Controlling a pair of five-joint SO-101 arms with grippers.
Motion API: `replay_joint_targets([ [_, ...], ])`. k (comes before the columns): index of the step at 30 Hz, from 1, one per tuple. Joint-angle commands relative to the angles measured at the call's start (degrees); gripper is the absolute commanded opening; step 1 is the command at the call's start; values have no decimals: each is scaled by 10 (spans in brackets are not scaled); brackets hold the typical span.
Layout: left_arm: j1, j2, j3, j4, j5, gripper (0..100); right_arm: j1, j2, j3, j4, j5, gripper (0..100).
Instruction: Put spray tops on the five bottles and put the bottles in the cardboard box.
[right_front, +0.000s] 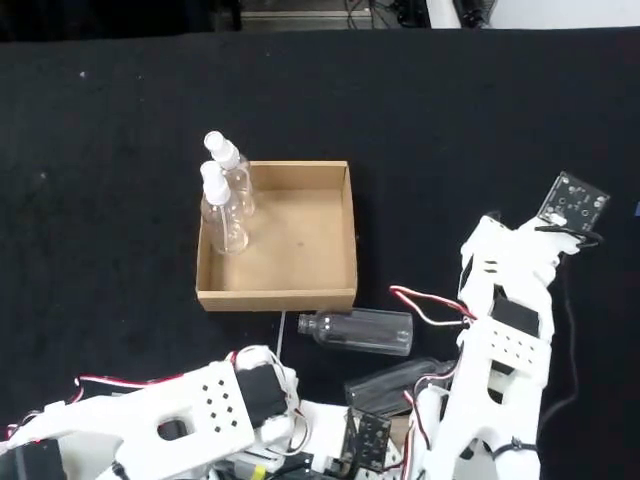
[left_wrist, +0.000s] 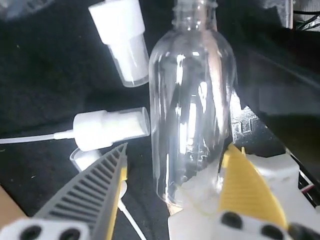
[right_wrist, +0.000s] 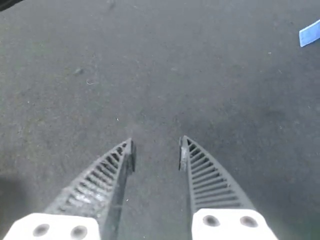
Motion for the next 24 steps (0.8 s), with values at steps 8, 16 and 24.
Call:
replay_joint_targets([
  [8, 6, -13, 10, -9, 2, 274, 8, 6, -38, 3, -5, 131],
  [16, 11, -13, 36, -46, 4, 274, 8, 6, -38, 3, -5, 131],
  [24, 12, -13, 43, -63, 4, 274, 7, 6, -38, 2, -5, 131],
])
